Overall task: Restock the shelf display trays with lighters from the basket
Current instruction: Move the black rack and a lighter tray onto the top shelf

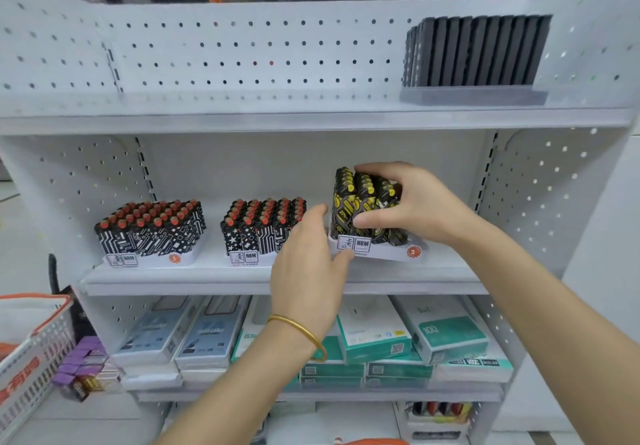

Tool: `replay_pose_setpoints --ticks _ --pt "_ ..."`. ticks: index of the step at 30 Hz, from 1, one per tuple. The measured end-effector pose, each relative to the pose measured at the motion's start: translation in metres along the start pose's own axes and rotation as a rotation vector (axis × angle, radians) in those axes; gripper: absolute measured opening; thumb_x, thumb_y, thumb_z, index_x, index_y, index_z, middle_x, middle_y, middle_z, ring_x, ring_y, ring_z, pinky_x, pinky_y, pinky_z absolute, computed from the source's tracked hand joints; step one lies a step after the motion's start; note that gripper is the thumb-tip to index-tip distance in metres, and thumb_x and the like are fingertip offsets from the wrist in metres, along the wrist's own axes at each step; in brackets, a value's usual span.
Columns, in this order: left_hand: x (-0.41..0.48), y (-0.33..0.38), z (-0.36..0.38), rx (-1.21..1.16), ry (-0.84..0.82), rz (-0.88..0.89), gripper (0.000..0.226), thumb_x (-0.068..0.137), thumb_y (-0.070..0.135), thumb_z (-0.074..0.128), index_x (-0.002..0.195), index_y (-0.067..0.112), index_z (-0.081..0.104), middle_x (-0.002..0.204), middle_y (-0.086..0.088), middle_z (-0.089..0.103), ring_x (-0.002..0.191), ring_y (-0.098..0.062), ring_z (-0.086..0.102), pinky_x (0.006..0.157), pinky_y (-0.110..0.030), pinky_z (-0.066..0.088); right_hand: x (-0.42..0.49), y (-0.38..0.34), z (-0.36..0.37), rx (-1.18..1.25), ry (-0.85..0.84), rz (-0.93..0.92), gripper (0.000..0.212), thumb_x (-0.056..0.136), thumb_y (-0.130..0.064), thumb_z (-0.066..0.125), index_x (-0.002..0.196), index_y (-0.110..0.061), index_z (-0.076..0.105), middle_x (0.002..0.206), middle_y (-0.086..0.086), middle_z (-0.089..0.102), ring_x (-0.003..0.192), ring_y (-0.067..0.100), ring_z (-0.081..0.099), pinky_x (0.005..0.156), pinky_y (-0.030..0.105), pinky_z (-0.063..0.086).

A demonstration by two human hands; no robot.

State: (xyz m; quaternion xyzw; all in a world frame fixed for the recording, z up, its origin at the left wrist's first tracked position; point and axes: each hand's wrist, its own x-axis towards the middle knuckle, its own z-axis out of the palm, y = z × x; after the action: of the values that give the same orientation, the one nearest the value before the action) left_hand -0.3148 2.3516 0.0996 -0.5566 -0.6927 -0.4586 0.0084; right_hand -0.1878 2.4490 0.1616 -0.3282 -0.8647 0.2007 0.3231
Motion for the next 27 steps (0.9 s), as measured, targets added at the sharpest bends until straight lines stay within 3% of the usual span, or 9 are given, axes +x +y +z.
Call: replay_pose_setpoints --ticks 3,7,10,14,17,20,23,27 --pt "-0.013 0.004 -0.020 -0.069 0.010 0.034 0.056 0.081 0.017 0.069 0.133 0.023 0.048 0.113 0.004 0.057 0.104 -0.016 0.055 0.091 -0.037 0.046 -0.018 -0.023 -0.002 -0.049 0.039 -0.002 0.076 0.060 -0.036 0.083 0.129 -0.028 0.053 0.123 -0.003 0.059 0.111 0.010 0.056 0.097 0.024 0.043" --pt "-0.038 0.009 -0.059 -0.130 -0.018 0.080 0.047 0.081 0.016 0.070 0.123 0.031 0.056 0.107 0.011 0.058 0.095 -0.003 0.055 0.086 -0.023 0.048 -0.046 -0.065 -0.004 -0.106 0.056 -0.014 0.076 0.060 -0.043 0.080 0.130 -0.032 0.052 0.124 -0.005 0.057 0.113 0.011 0.053 0.099 0.030 0.042" --pt "-0.050 0.018 -0.099 -0.157 -0.032 0.146 0.045 0.077 0.013 0.072 0.098 0.049 0.054 0.094 0.014 0.059 0.087 0.002 0.054 0.080 -0.013 0.045 -0.060 -0.104 -0.013 -0.110 0.073 -0.050 0.073 0.059 -0.045 0.080 0.127 -0.035 0.054 0.118 -0.011 0.060 0.107 0.006 0.055 0.093 0.025 0.045" --pt "-0.044 0.040 -0.155 -0.173 0.002 0.191 0.048 0.072 0.011 0.077 0.078 0.051 0.050 0.084 0.012 0.064 0.078 -0.003 0.059 0.077 -0.019 0.050 -0.057 -0.152 -0.037 -0.098 0.114 -0.114 0.071 0.059 -0.048 0.077 0.125 -0.032 0.056 0.112 -0.014 0.061 0.098 0.001 0.056 0.076 0.011 0.043" --pt "-0.017 0.057 -0.182 -0.164 0.023 0.207 0.041 0.073 0.017 0.076 0.083 0.047 0.052 0.084 0.014 0.061 0.079 -0.001 0.060 0.077 -0.016 0.049 -0.036 -0.176 -0.058 -0.088 0.167 -0.168 0.069 0.061 -0.050 0.075 0.125 -0.031 0.057 0.115 -0.015 0.058 0.093 -0.004 0.055 0.073 0.009 0.041" --pt "0.026 0.070 -0.194 -0.099 0.059 0.221 0.032 0.074 0.019 0.076 0.102 0.030 0.065 0.079 0.010 0.058 0.073 -0.006 0.058 0.072 -0.022 0.047 0.000 -0.185 -0.075 -0.076 0.178 -0.178 0.058 0.068 -0.046 0.076 0.121 -0.032 0.058 0.106 -0.016 0.058 0.084 -0.010 0.052 0.057 -0.002 0.038" --pt "0.070 0.073 -0.189 -0.061 0.057 0.220 0.045 0.075 0.021 0.078 0.116 0.019 0.062 0.086 0.003 0.062 0.078 -0.011 0.059 0.072 -0.026 0.047 0.039 -0.178 -0.083 -0.007 0.152 -0.152 0.050 0.069 -0.042 0.078 0.114 -0.030 0.060 0.099 -0.013 0.063 0.087 0.000 0.060 0.061 0.006 0.044" --pt "0.118 0.067 -0.169 -0.010 -0.028 0.140 0.062 0.072 0.022 0.081 0.127 0.013 0.054 0.104 -0.004 0.063 0.092 -0.019 0.060 0.083 -0.032 0.048 0.082 -0.151 -0.082 -0.013 0.116 -0.120 0.052 0.070 -0.037 0.079 0.118 -0.027 0.059 0.100 -0.011 0.062 0.088 0.003 0.060 0.060 0.014 0.046"
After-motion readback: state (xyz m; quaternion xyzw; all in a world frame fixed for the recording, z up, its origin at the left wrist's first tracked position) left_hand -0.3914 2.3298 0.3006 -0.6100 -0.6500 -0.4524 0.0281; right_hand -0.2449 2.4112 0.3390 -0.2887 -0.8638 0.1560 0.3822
